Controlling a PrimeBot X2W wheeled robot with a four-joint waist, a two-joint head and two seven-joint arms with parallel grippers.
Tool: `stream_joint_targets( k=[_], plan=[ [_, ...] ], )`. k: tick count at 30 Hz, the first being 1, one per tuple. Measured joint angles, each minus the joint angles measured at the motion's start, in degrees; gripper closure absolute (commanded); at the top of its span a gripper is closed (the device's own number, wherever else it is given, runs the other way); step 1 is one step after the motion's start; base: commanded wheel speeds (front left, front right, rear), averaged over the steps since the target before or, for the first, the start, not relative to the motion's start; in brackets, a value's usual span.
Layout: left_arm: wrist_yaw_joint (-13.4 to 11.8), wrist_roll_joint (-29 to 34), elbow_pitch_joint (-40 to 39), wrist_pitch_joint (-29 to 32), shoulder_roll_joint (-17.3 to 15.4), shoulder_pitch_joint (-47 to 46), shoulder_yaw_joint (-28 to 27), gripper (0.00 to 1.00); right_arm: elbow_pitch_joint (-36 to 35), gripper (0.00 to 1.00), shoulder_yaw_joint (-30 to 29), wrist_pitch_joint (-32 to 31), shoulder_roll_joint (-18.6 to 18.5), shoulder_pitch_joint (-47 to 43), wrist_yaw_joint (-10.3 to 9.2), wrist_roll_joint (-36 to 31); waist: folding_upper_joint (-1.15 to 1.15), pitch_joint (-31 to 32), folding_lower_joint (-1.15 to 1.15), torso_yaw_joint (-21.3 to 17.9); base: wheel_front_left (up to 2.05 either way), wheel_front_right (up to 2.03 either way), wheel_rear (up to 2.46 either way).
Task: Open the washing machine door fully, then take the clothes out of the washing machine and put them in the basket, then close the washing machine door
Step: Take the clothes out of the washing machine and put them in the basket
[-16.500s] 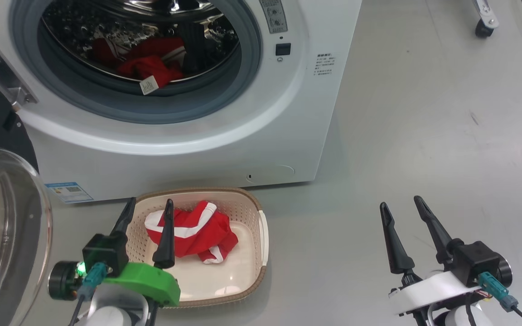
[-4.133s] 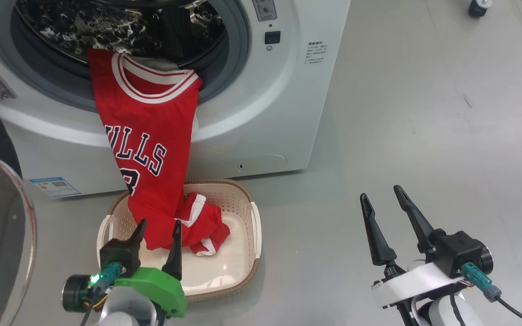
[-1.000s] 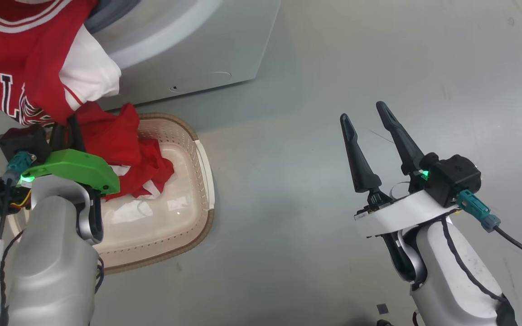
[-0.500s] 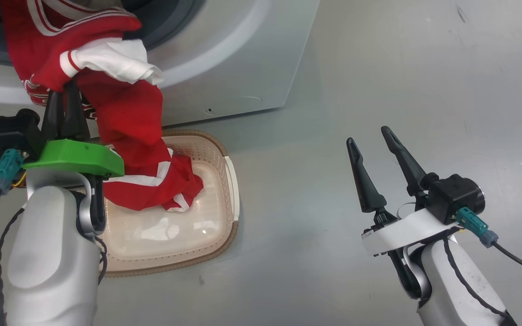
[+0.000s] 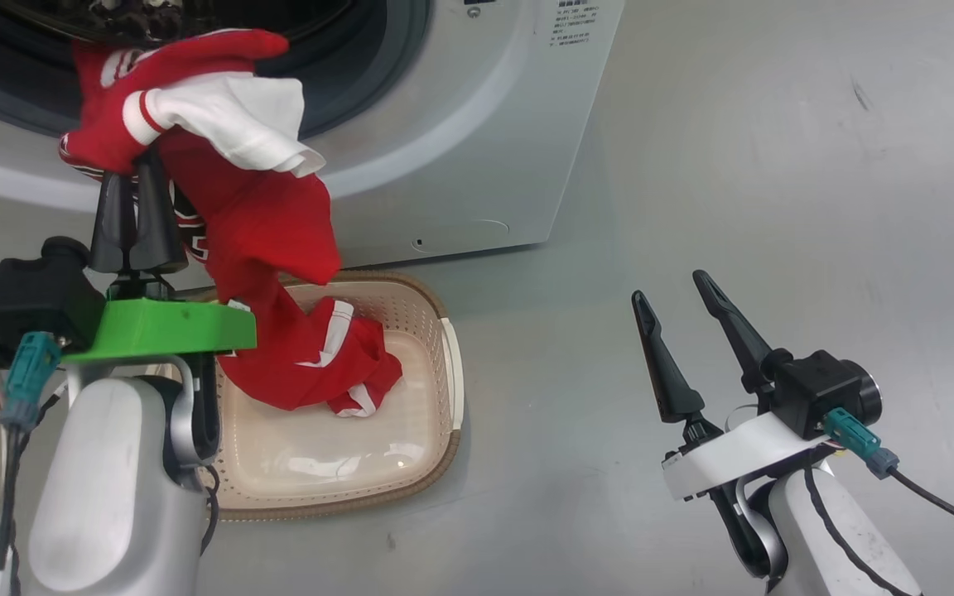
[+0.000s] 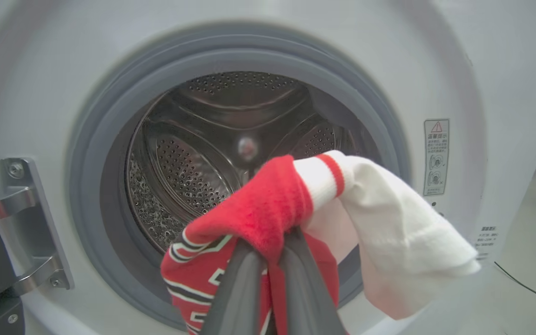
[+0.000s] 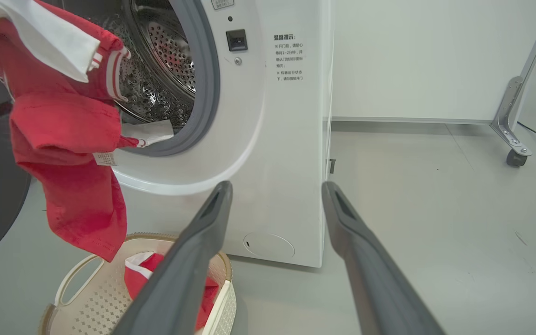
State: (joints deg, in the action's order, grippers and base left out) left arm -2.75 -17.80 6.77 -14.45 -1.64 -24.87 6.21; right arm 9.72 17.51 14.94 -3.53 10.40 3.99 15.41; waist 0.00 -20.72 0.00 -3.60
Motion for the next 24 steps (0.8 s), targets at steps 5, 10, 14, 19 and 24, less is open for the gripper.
stream_joint_targets(
  k=[5,10,14,19,24],
  plan=[
    [-0.56,-0.35,-5.78,-0.26,-0.02,1.85,1.6,1.0,-0.01,0.0,0.15,0.0,0.02,-0.38,0.08,-0.52,0.0,0.91,0.0,0.55,0.0,0.0,0.0],
    [-1.2,-0.63,-9.25,-0.26,-0.04,5.29,4.68,1.0,-0.08,0.0,0.12,0.0,0.01,-0.39,0.48,-0.64,0.0,1.06,0.0,0.87,0.0,0.0,0.0],
    [-1.72,-1.13,-8.68,-0.25,-0.09,8.72,6.16,1.0,-0.12,0.0,0.12,0.0,0.02,-0.39,0.49,-0.94,0.0,0.94,0.0,1.02,0.0,0.0,0.0],
    [-2.35,-2.38,-6.87,0.89,-0.23,11.91,7.92,1.0,-0.33,0.0,0.18,0.0,0.02,-0.39,0.59,-0.99,0.0,0.55,0.0,1.05,0.0,0.0,0.0],
    [-2.59,-4.46,-3.66,2.65,-0.3,14.47,9.36,1.0,-0.48,0.0,0.22,0.0,0.03,-0.39,0.65,-1.02,0.0,-0.04,0.0,0.87,0.0,0.0,0.0]
  ],
)
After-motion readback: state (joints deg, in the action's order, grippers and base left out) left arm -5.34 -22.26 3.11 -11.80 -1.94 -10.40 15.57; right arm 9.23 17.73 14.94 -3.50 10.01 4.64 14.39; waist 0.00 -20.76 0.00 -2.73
